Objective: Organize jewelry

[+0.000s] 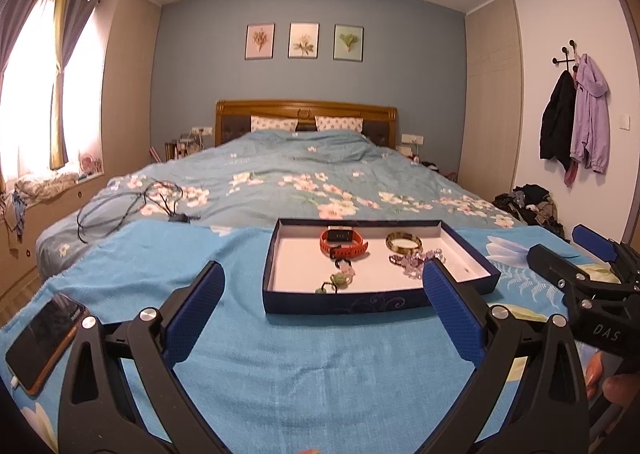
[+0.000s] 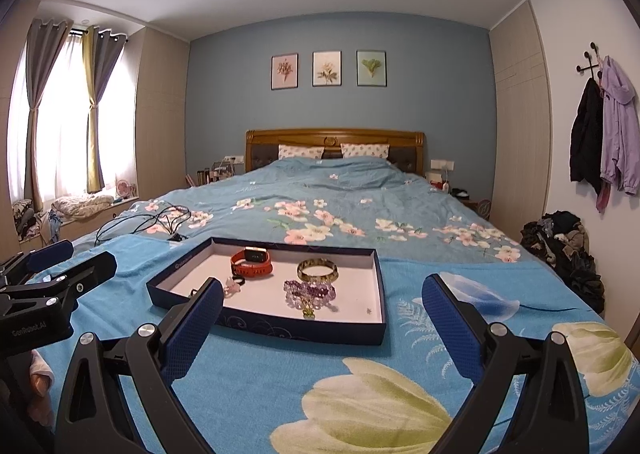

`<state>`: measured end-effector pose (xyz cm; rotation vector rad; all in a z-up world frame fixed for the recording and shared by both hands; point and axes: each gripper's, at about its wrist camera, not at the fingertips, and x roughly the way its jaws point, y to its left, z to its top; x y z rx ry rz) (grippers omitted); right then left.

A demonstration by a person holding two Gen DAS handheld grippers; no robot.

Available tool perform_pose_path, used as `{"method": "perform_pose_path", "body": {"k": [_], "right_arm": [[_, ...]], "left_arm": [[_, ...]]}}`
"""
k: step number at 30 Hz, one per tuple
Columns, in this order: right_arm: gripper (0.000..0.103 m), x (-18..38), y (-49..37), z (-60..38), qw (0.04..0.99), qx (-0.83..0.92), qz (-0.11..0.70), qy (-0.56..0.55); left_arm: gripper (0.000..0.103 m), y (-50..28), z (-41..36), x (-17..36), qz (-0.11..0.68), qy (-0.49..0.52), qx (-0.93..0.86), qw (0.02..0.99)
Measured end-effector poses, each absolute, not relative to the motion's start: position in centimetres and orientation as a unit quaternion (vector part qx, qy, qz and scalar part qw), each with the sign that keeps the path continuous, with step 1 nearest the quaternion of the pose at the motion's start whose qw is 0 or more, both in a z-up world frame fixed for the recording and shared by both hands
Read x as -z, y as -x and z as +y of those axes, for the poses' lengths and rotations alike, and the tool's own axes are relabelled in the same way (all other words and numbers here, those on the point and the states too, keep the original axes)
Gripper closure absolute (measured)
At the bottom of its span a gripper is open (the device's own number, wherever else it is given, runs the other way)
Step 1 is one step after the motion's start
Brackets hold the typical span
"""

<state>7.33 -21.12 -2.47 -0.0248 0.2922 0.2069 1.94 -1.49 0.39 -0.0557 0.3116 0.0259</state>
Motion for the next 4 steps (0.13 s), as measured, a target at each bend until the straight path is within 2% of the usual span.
{"method": "perform_pose_path", "body": {"k": [4], "right_arm": [[0.007,3.5,-10.4,-24.8,0.972,-0.073,0.224,0.014]], "left_arm": [[0.005,-3.7,-0.3,0.3,0.202,0.026,-0.015,0.979]]}}
